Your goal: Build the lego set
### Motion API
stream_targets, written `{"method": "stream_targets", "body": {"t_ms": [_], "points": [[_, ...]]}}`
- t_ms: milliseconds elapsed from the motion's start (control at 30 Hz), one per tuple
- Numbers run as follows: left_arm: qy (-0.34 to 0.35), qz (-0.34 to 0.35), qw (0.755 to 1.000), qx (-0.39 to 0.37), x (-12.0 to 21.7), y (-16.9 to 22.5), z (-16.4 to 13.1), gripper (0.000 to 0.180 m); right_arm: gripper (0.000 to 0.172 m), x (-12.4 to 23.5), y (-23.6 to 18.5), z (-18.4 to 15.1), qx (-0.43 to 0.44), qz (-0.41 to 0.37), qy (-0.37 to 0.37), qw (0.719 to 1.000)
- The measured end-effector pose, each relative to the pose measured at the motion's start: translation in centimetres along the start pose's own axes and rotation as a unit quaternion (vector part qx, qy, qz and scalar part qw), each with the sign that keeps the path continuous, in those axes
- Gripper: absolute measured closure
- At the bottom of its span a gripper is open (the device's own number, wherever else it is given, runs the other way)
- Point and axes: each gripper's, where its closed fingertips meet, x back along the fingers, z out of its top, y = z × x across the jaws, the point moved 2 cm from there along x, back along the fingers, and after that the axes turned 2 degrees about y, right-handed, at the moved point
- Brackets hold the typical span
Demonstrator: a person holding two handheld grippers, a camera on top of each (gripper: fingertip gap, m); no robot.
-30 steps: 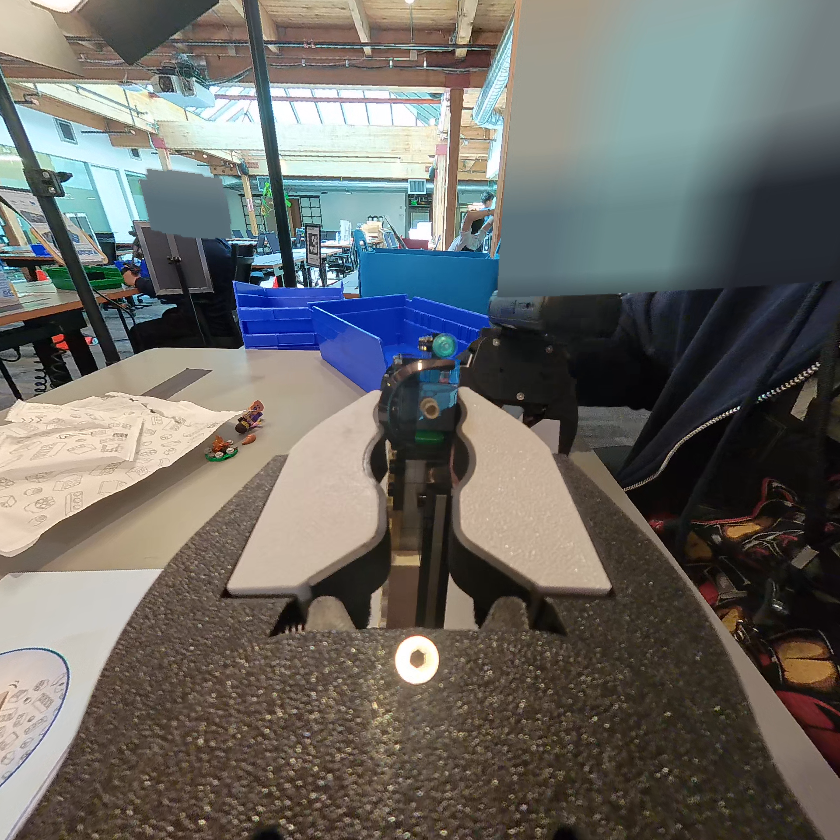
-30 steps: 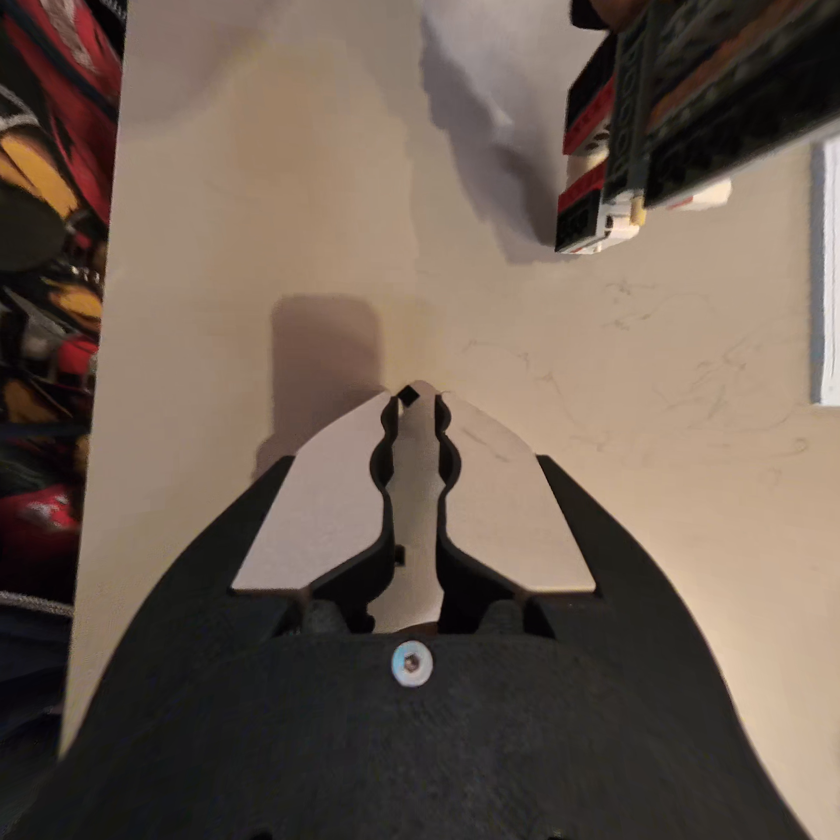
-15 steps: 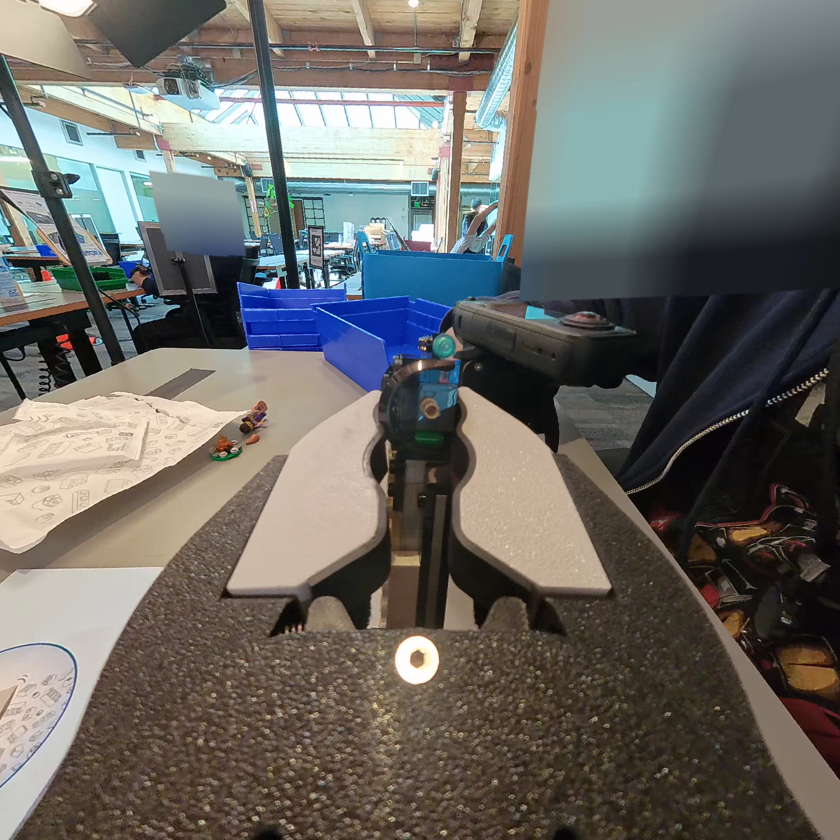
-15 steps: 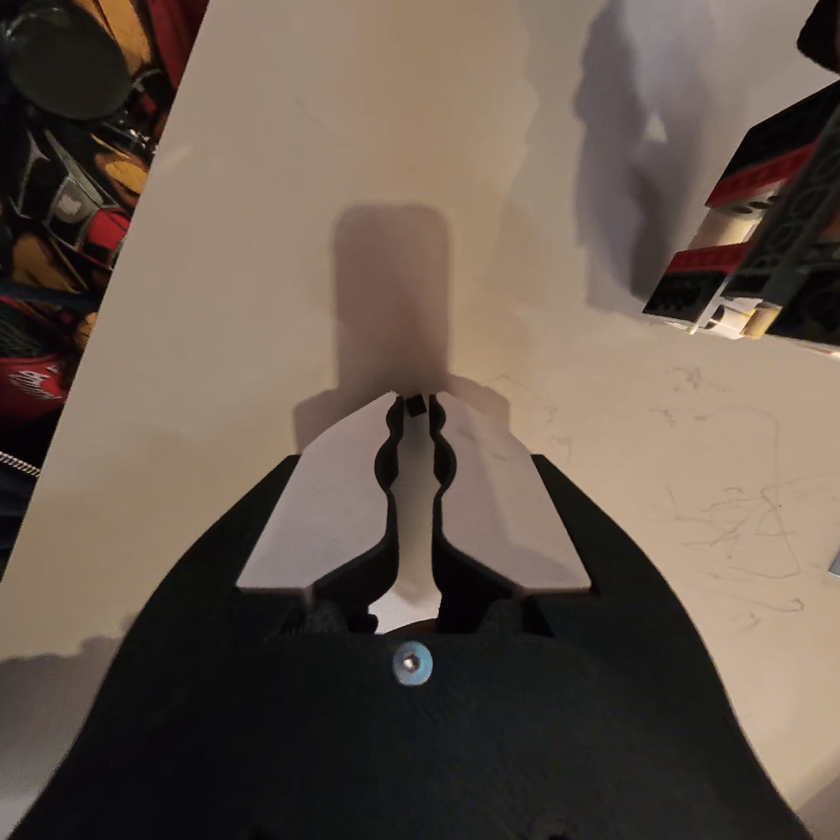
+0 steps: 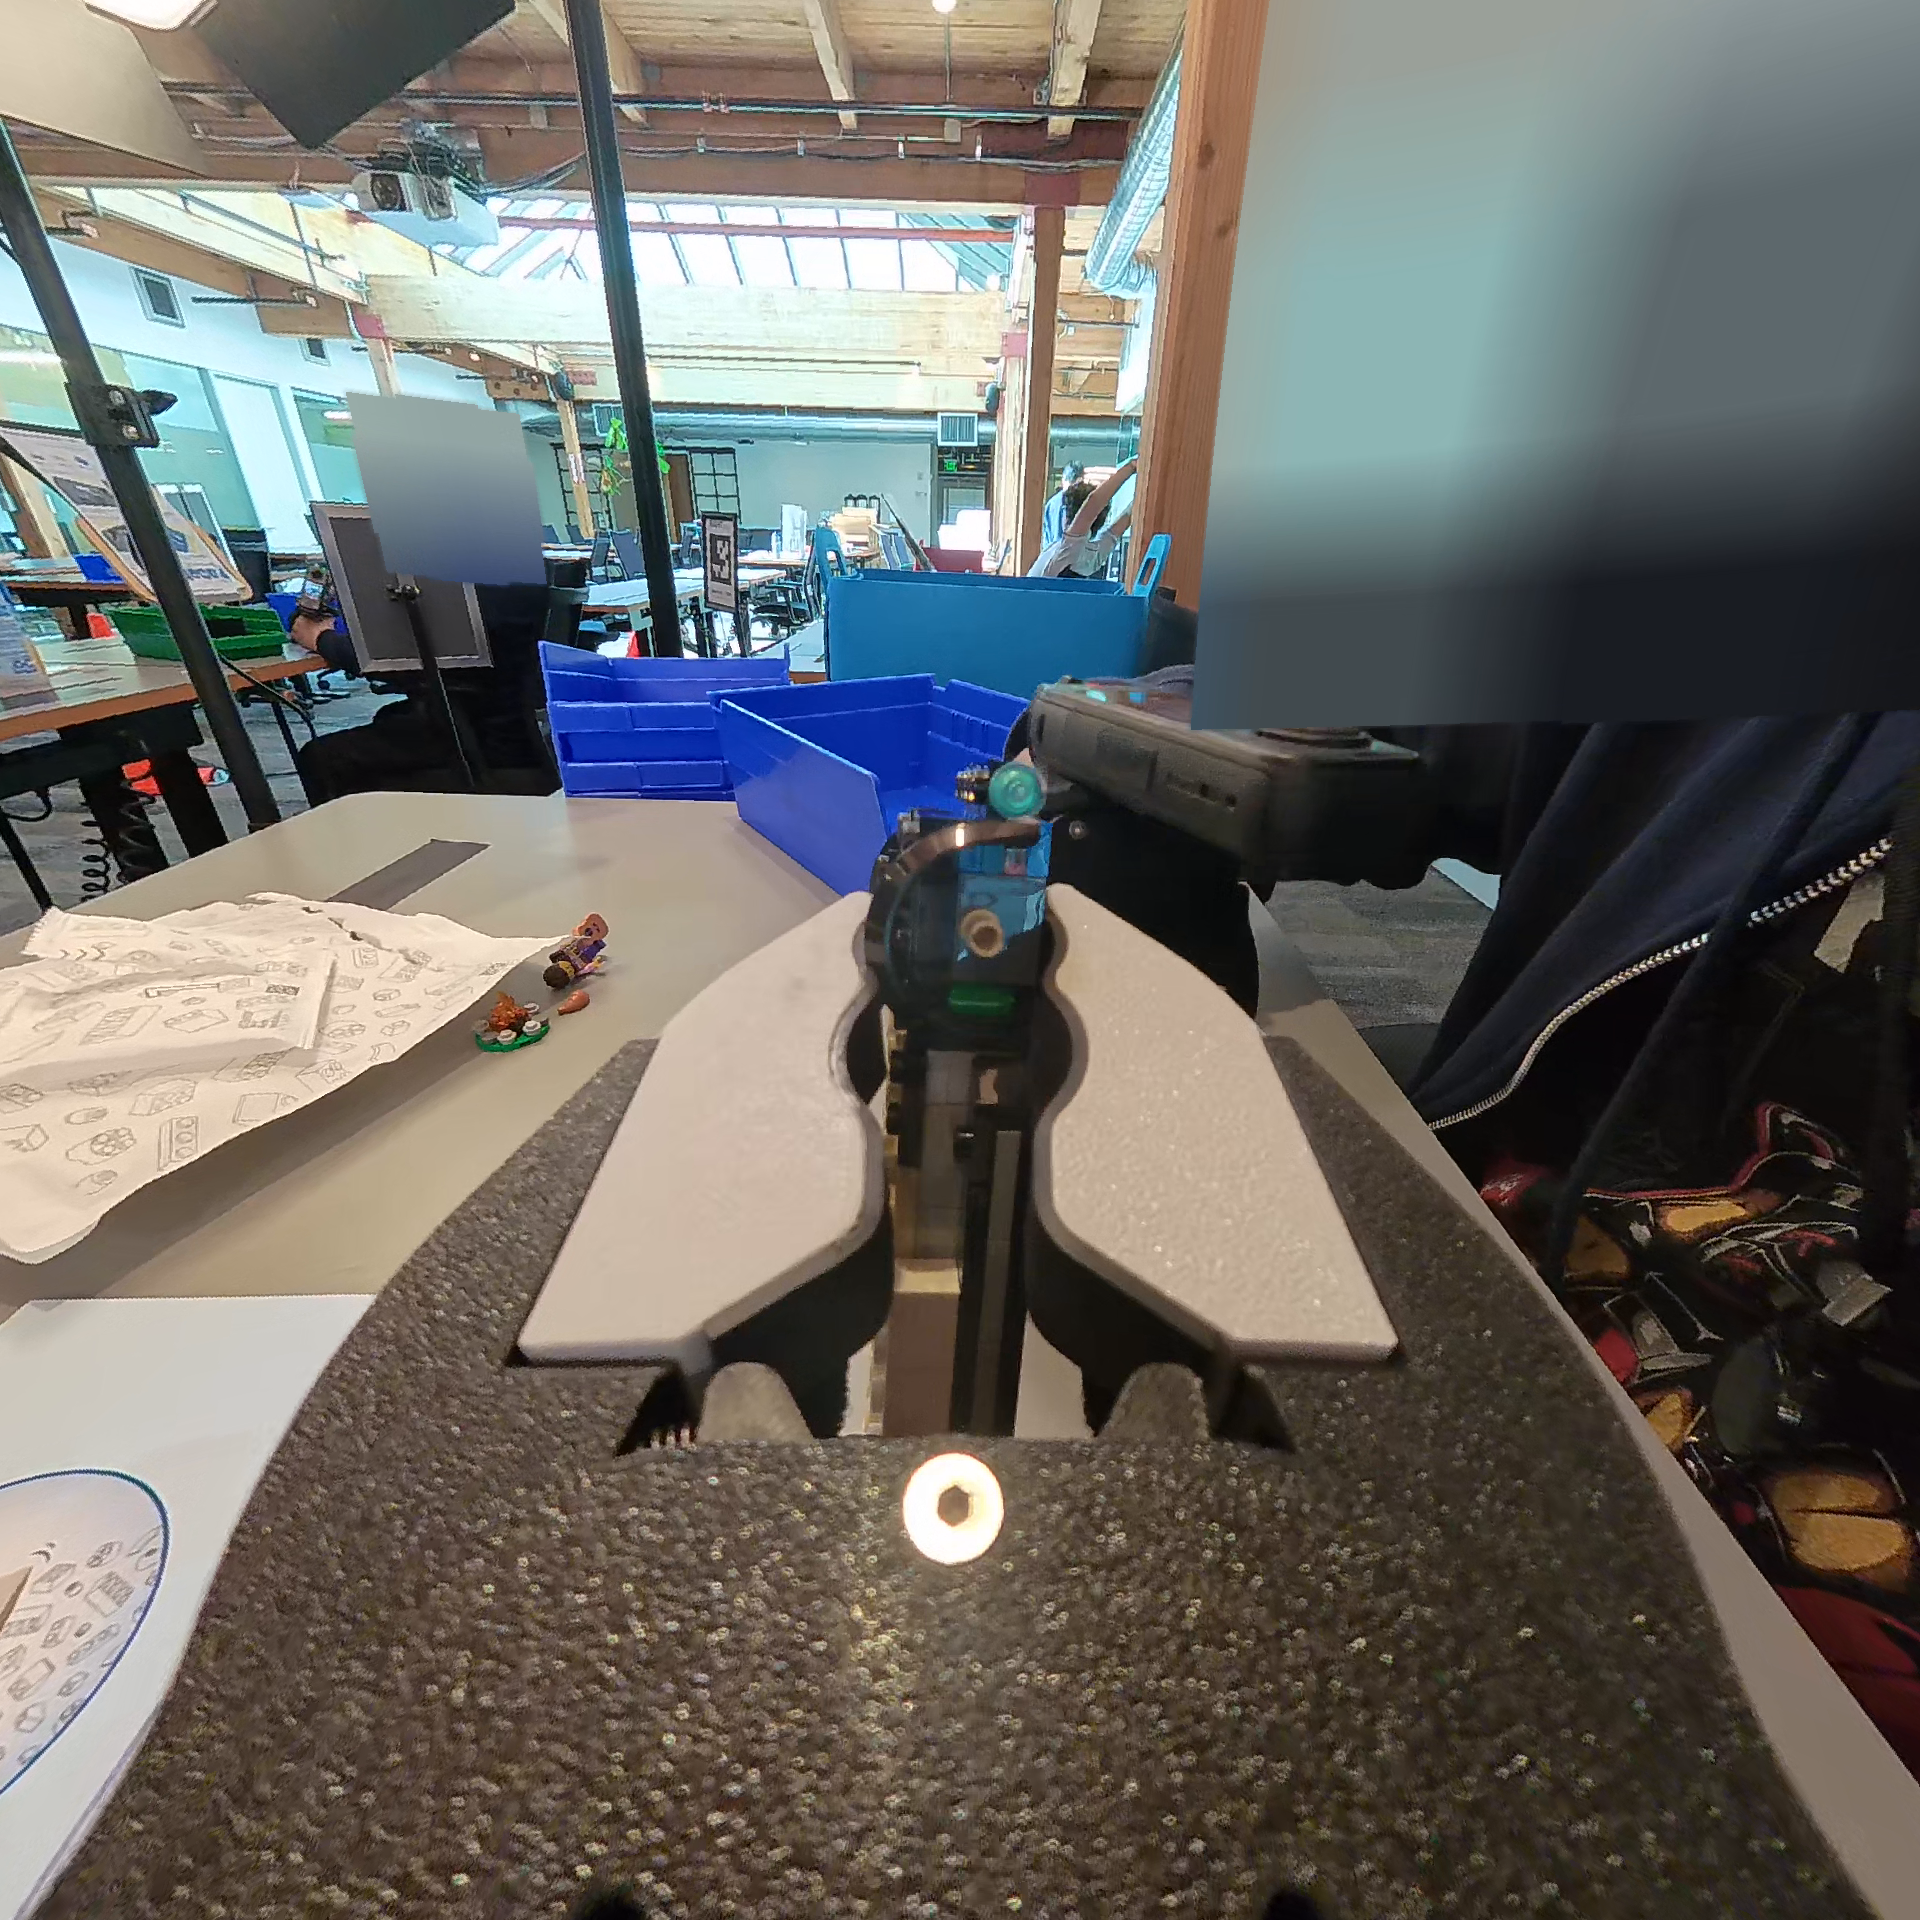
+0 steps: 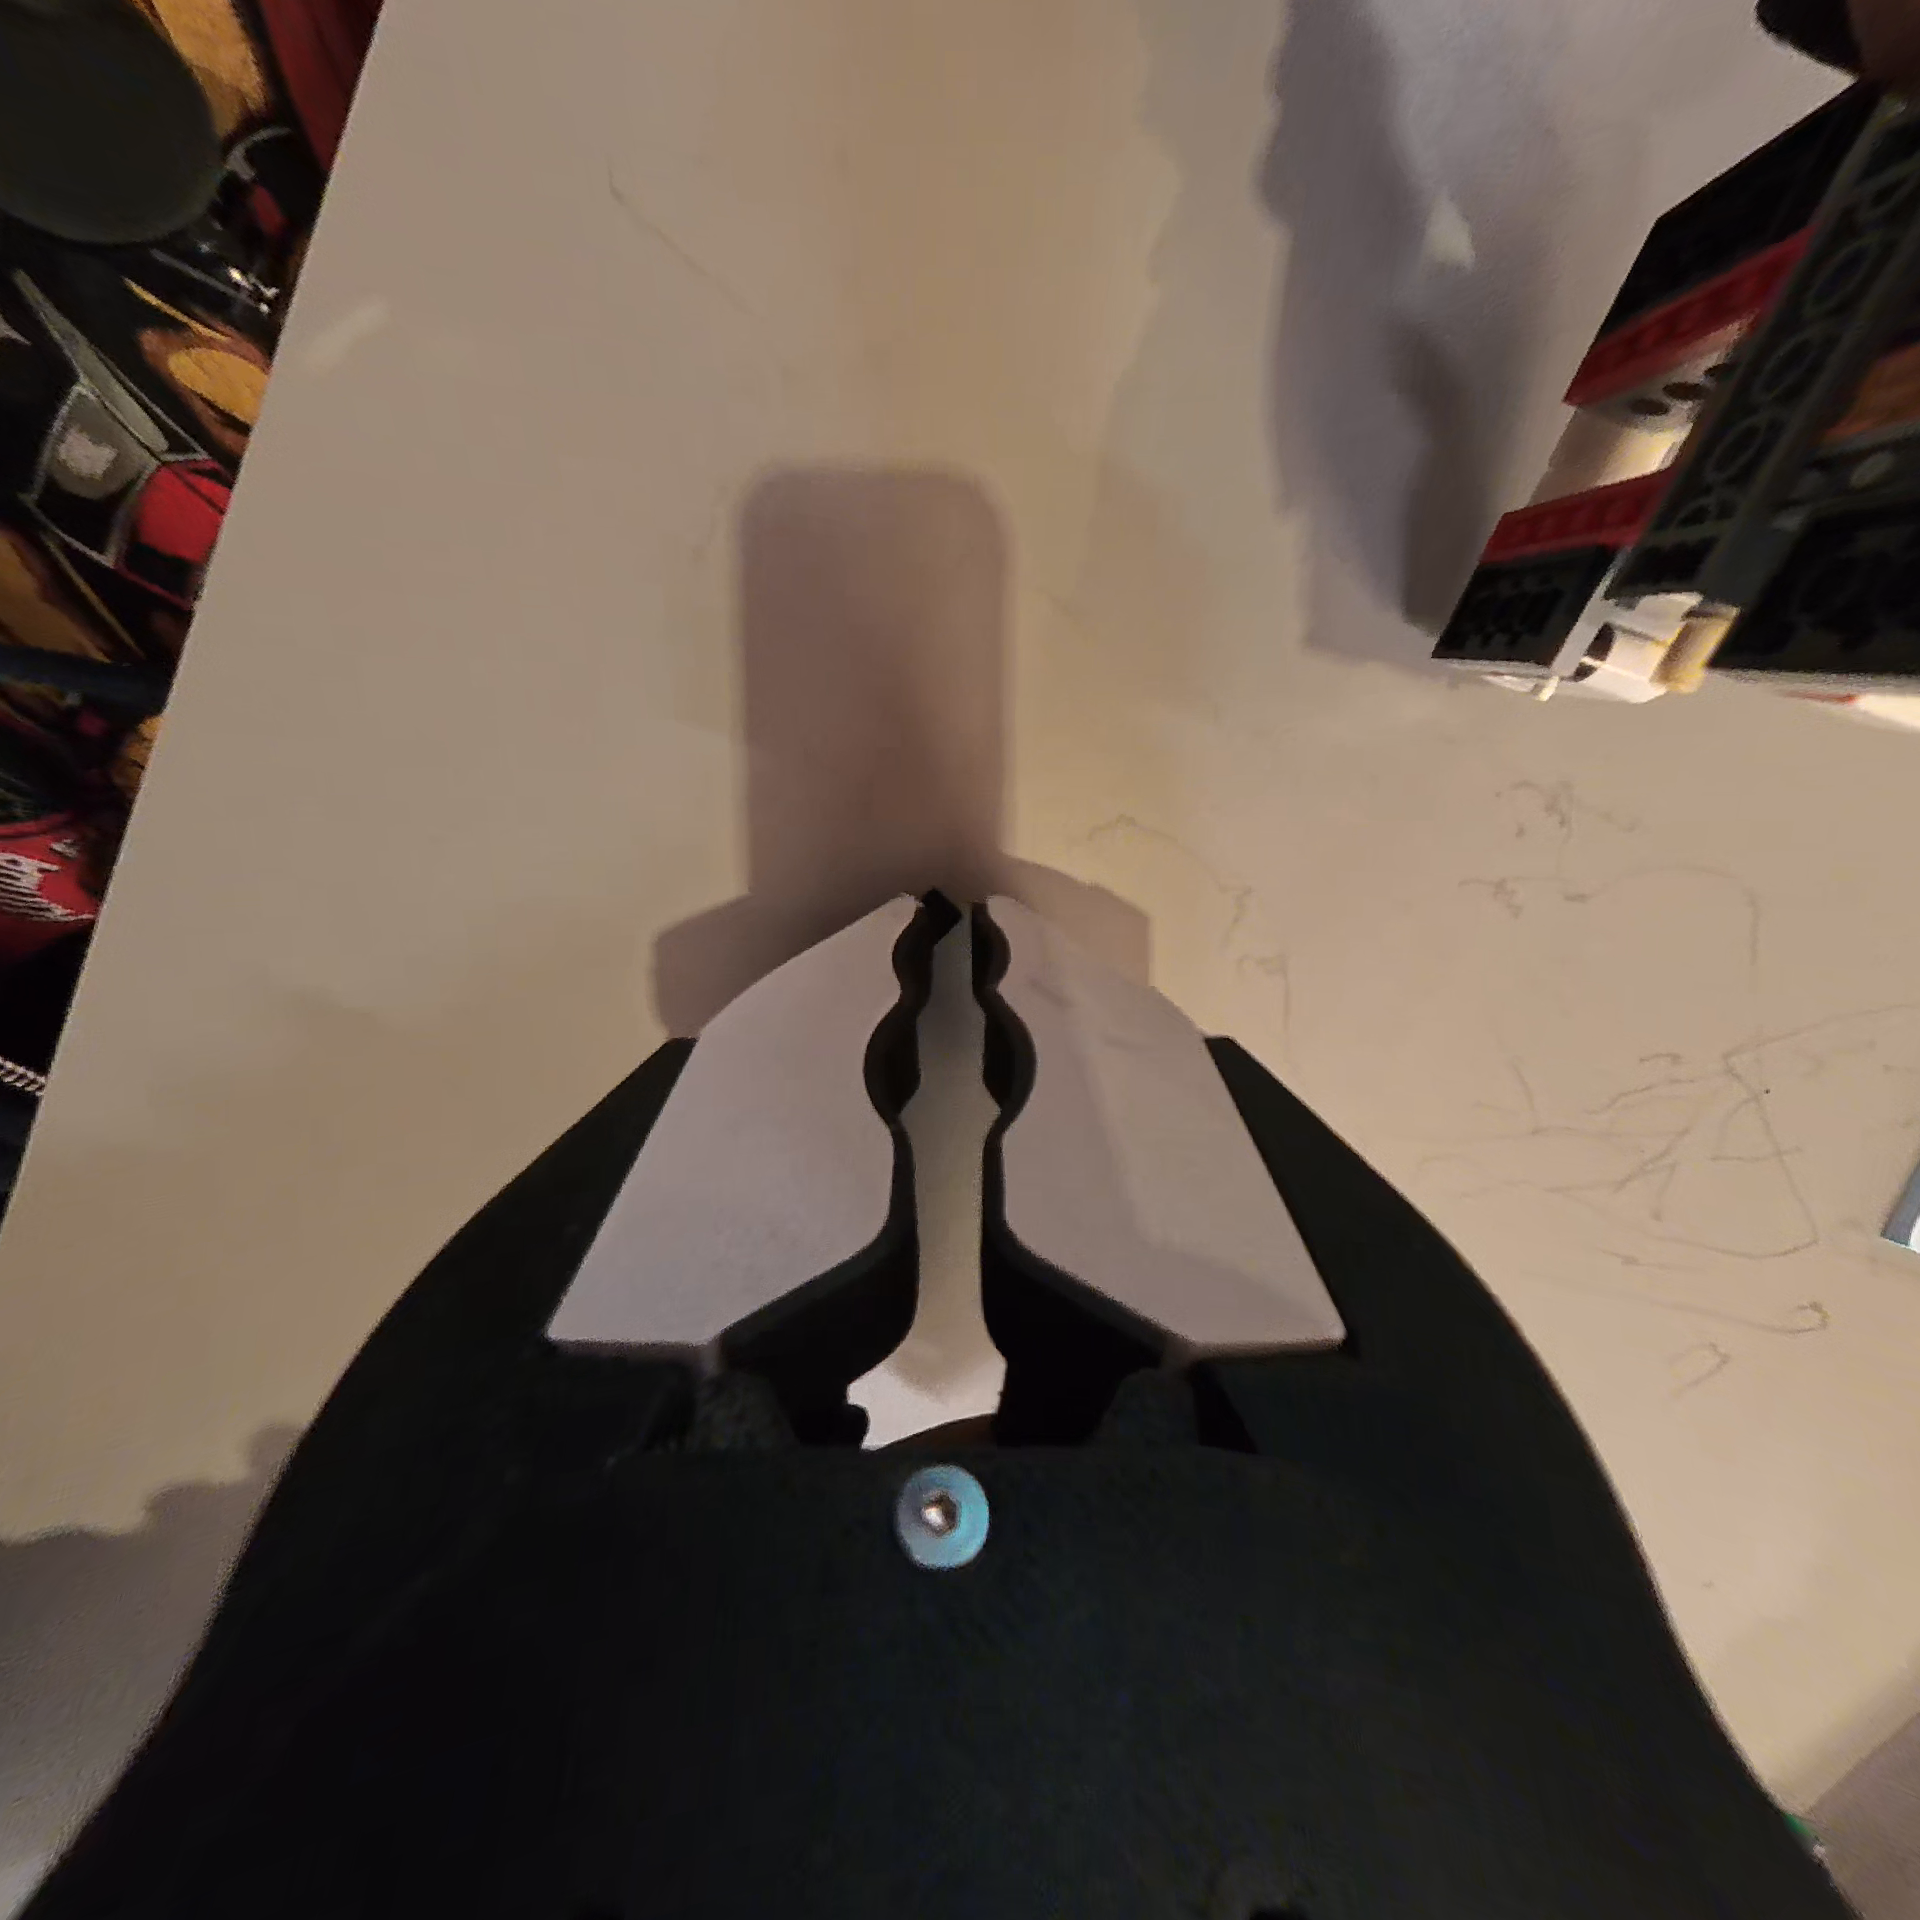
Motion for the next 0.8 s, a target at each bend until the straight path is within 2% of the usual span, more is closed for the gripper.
{"method": "stream_targets", "body": {"t_ms": [167, 433, 800], "points": [[-0.003, 0.000, 1.000, 0.000, -0.1, 0.0, -0.2, 0.156, 0.162, 0.4, -0.4, 0.3, 0.052, 0.014, 0.016, 0.998], [-0.002, 0.004, 1.000, 0.000, 0.1, -0.2, -0.1, 0.156, 0.157, -0.1, -0.4, -0.2, 0.133, 0.050, -0.027, 0.990], [0.003, 0.004, 1.000, 0.000, 0.2, -0.3, 0.2, 0.156, 0.163, -0.8, -0.2, -0.3, 0.142, 0.064, -0.048, 0.987]]}}
